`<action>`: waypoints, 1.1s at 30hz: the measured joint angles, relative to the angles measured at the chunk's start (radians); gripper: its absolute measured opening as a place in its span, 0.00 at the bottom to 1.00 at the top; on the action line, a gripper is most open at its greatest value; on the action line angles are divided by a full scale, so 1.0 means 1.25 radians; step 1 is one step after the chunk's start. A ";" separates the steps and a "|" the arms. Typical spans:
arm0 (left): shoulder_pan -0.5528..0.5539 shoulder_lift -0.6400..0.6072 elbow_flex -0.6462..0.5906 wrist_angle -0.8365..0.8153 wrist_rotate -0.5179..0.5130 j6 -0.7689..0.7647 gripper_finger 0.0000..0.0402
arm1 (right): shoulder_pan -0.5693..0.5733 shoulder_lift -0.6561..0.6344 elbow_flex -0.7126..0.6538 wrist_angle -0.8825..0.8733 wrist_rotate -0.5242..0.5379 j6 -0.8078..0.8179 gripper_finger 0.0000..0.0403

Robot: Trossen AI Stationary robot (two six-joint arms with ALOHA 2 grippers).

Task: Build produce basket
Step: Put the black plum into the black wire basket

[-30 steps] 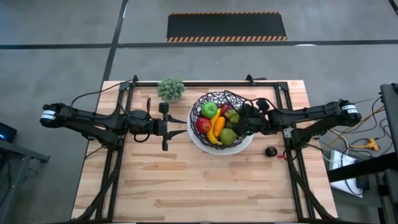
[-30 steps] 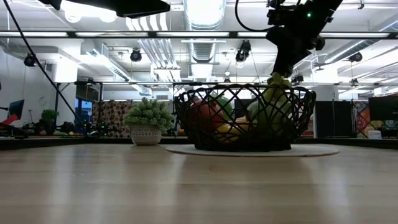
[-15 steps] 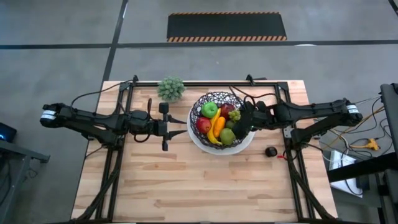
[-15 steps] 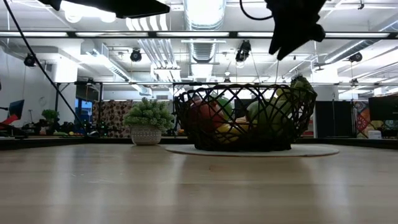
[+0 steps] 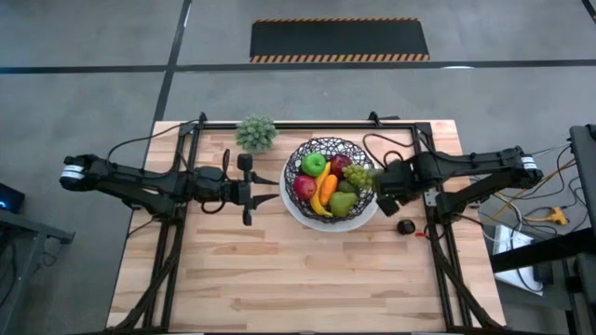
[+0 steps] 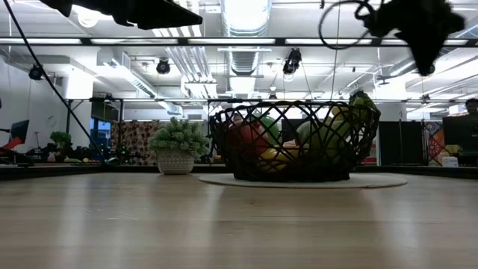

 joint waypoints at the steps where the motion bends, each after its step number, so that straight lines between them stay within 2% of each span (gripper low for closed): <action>1: 0.000 0.000 -0.001 0.000 0.000 0.003 0.31 | 0.004 -0.002 -0.003 -0.003 -0.038 0.012 0.04; 5: 0.000 -0.001 -0.003 0.008 -0.001 0.017 0.31 | 0.060 -0.011 -0.028 0.056 -0.085 0.060 0.03; 9: 0.000 -0.002 -0.003 0.008 -0.005 0.018 0.31 | 0.135 -0.012 -0.077 0.129 -0.094 0.133 0.11; 16: 0.000 -0.003 -0.004 0.007 -0.017 0.019 0.31 | 0.235 -0.004 -0.209 0.263 -0.152 0.312 0.40; 21: 0.000 -0.005 -0.005 -0.001 -0.049 0.019 0.31 | 0.270 -0.001 -0.267 0.264 -0.171 0.400 0.62; 24: 0.000 -0.006 -0.005 0.000 -0.081 0.018 0.31 | 0.274 -0.001 -0.301 0.260 -0.170 0.435 0.71; 28: 0.000 -0.006 -0.005 0.000 -0.082 0.018 0.31 | 0.274 0.000 -0.345 0.263 -0.159 0.449 0.78; 33: 0.000 -0.006 -0.005 0.000 -0.082 0.017 0.31 | 0.274 0.000 -0.370 0.267 -0.154 0.456 0.80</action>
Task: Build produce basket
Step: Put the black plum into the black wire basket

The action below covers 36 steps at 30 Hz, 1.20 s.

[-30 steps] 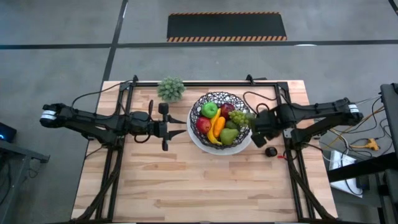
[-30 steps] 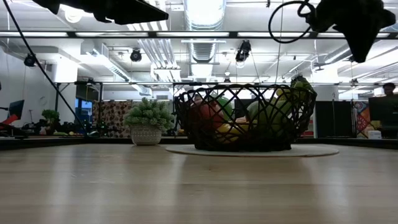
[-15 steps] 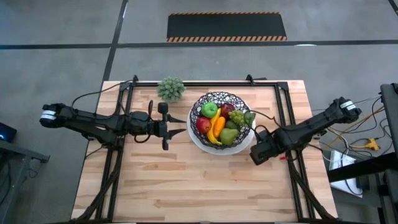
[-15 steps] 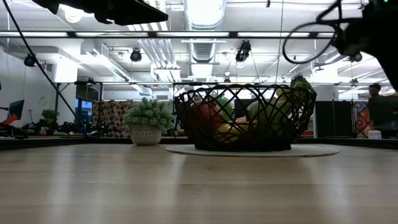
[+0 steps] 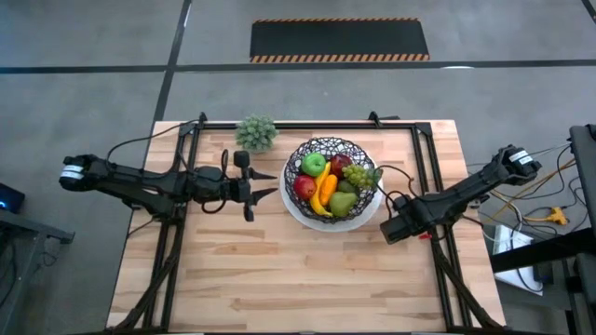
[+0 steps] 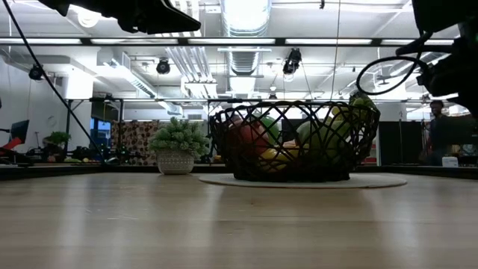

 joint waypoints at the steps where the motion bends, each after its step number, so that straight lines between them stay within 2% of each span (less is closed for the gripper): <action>1: 0.000 0.000 0.000 0.000 0.000 0.000 0.31 | 0.000 0.000 -0.001 0.001 0.002 0.001 0.80; 9: 0.000 0.000 0.000 0.000 0.000 0.000 0.31 | 0.000 0.000 -0.005 0.016 0.065 0.009 0.79; 13: 0.000 0.000 0.000 0.000 0.000 0.000 0.31 | 0.000 0.001 -0.031 0.026 0.069 0.022 0.78; 18: 0.000 0.000 0.000 0.000 0.000 0.000 0.31 | 0.000 0.001 -0.082 0.110 0.069 0.017 0.75; 21: 0.000 0.000 0.000 0.000 0.000 0.000 0.31 | 0.000 0.001 -0.106 0.159 0.069 0.013 0.71; 28: 0.000 0.000 0.000 0.000 0.000 0.000 0.31 | 0.000 -0.001 -0.105 0.165 0.066 0.013 0.54; 33: 0.000 0.000 0.000 0.000 0.000 0.000 0.31 | 0.000 -0.001 -0.080 0.168 0.061 0.006 0.53; 36: 0.000 0.000 -0.001 0.000 0.000 0.000 0.31 | 0.000 -0.001 -0.048 0.172 0.061 -0.035 0.57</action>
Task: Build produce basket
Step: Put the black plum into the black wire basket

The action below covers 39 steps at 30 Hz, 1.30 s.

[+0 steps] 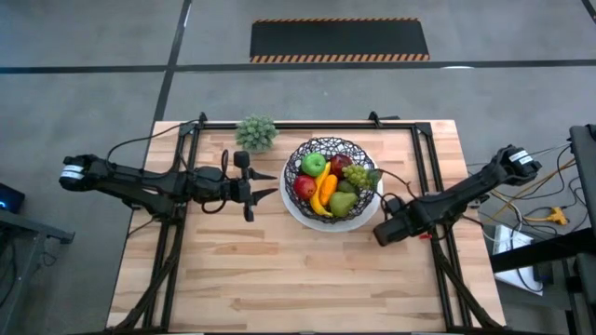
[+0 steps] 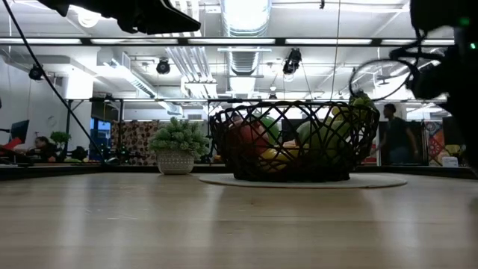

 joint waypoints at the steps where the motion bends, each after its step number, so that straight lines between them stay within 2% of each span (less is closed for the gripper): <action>1: 0.000 0.000 -0.001 0.000 0.000 0.000 0.31 | 0.000 0.000 0.014 0.011 -0.001 -0.022 0.58; 5: 0.000 -0.004 -0.002 0.000 0.000 0.000 0.31 | 0.006 0.000 0.070 0.126 -0.049 -0.147 0.59; 8: 0.000 -0.011 -0.004 0.001 0.000 0.000 0.31 | 0.026 0.000 0.096 0.307 -0.066 -0.291 0.58; 10: 0.000 -0.015 -0.008 0.003 0.000 0.000 0.31 | 0.035 0.000 0.106 0.443 -0.038 -0.412 0.58; 13: 0.000 -0.020 -0.010 0.009 0.000 0.000 0.31 | 0.028 0.000 0.114 0.591 0.121 -0.588 0.58; 16: 0.000 -0.020 -0.010 0.011 0.000 0.000 0.31 | 0.010 0.000 0.122 0.653 0.381 -0.735 0.58; 19: 0.000 -0.020 -0.010 0.011 0.000 0.000 0.31 | -0.012 0.005 0.123 0.650 0.641 -0.794 0.58; 21: 0.000 -0.020 -0.010 0.010 0.001 0.000 0.31 | -0.040 0.011 0.120 0.648 0.706 -0.829 0.58; 23: 0.000 -0.020 -0.010 0.010 0.001 0.000 0.31 | -0.082 0.014 0.120 0.662 0.696 -0.849 0.58; 25: 0.000 -0.020 -0.010 0.007 0.001 0.000 0.31 | -0.136 0.020 0.130 0.662 0.644 -0.850 0.58; 28: 0.000 -0.020 -0.010 0.007 0.001 0.000 0.31 | -0.214 0.029 0.165 0.633 0.517 -0.865 0.58; 33: 0.000 -0.023 -0.011 0.007 0.001 0.000 0.31 | -0.350 0.039 0.241 0.492 0.336 -0.819 0.58; 39: 0.000 -0.023 -0.011 0.006 0.001 0.000 0.31 | -0.438 0.109 0.295 0.396 0.251 -0.819 0.58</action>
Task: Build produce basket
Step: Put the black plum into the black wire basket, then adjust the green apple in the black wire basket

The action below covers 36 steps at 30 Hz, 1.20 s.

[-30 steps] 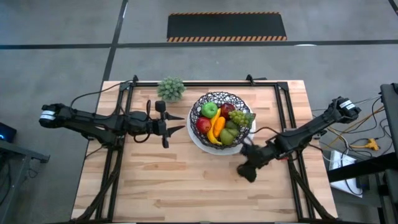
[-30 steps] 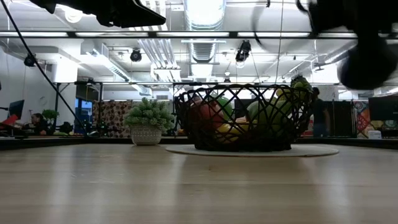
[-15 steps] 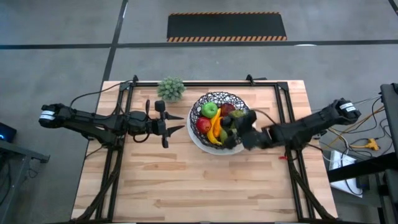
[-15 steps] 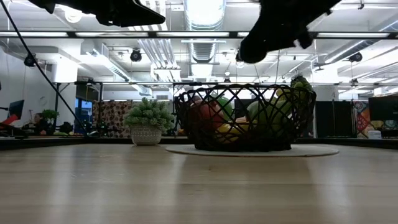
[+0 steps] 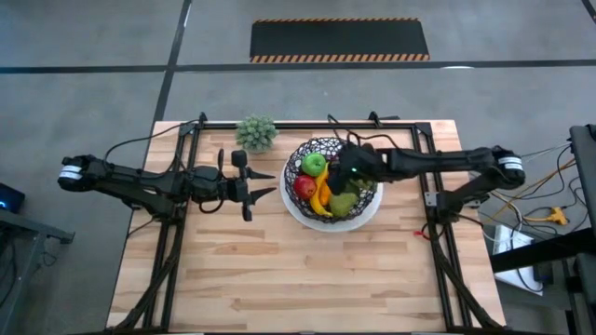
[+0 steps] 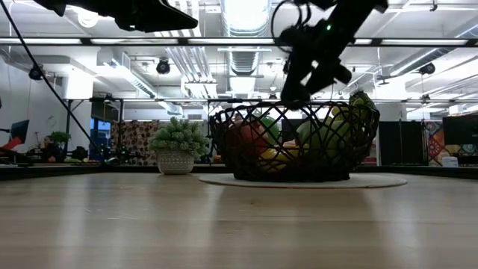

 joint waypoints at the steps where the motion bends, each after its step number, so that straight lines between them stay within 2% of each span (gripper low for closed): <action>1: 0.000 0.000 0.000 0.000 0.000 0.000 0.31 | -0.006 0.015 0.010 -0.019 0.000 -0.008 0.60; 10: 0.000 0.000 0.000 0.004 0.000 0.000 0.31 | -0.020 0.124 0.116 -0.111 0.000 -0.061 0.80; 14: -0.001 -0.002 0.000 0.008 0.000 -0.005 0.31 | -0.021 0.122 0.139 -0.123 0.007 -0.085 0.85; 18: -0.001 -0.010 -0.001 0.003 0.000 -0.060 0.31 | -0.009 0.082 0.133 -0.137 0.009 -0.098 0.85; 21: -0.004 -0.017 -0.008 -0.005 0.000 -0.123 0.31 | 0.024 0.033 0.113 -0.150 0.018 -0.099 0.83; 25: -0.006 -0.007 -0.032 -0.006 0.006 -0.221 0.31 | 0.112 -0.042 0.063 -0.148 0.085 -0.106 0.81; 28: -0.005 0.029 -0.067 0.076 0.006 -0.278 0.31 | 0.171 -0.099 0.001 -0.097 0.172 -0.101 0.81; 30: -0.004 0.065 -0.076 0.140 0.003 -0.293 0.31 | 0.194 -0.129 -0.047 -0.050 0.200 -0.106 0.81; 32: -0.002 0.105 -0.058 0.166 -0.015 -0.295 0.29 | 0.198 -0.155 -0.092 -0.006 0.201 -0.124 0.81; 36: 0.025 0.192 0.050 0.091 -0.025 -0.292 0.19 | 0.194 -0.200 -0.157 0.032 0.193 -0.132 0.81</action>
